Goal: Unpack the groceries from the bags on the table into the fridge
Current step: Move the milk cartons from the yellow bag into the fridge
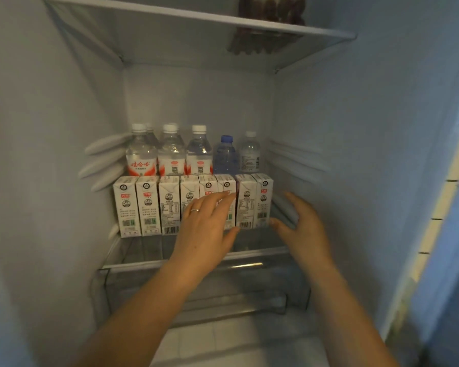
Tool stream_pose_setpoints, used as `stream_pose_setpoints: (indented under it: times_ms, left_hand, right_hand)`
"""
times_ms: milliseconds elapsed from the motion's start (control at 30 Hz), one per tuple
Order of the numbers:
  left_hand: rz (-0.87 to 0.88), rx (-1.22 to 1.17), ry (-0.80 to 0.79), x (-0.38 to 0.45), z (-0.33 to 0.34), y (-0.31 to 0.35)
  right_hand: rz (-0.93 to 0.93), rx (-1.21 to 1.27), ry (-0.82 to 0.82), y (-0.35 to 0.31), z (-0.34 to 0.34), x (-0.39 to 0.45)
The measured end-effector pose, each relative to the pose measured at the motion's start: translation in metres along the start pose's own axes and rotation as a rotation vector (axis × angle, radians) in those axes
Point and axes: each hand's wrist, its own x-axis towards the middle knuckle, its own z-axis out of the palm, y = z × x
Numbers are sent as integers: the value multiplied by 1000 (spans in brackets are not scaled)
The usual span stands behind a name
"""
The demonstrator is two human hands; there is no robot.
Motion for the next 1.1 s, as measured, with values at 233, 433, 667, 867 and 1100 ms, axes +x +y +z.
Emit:
stream_pose_setpoints:
  times_ms: [233,433,667,867,1100]
  left_hand:
    - [-19,-172,-86,-71,-25,21]
    - [-11,-323,-216,-152,-53,57]
    - [58,-419,-407,-242,-73,117]
    - [174,-518,-570,-310,-80,184]
    - [315,-662,-796,-371,-75,324]
  right_hand:
    - [-89,-214,-12,-24,-23,-92]
    - [82,-333,-67,-41,-48,-201]
    - [274,-455,-116,-64,-92,-324]
    - [464,-481,-89,-62,-151,-430]
    - [707,-526,67,-50,-265,-561]
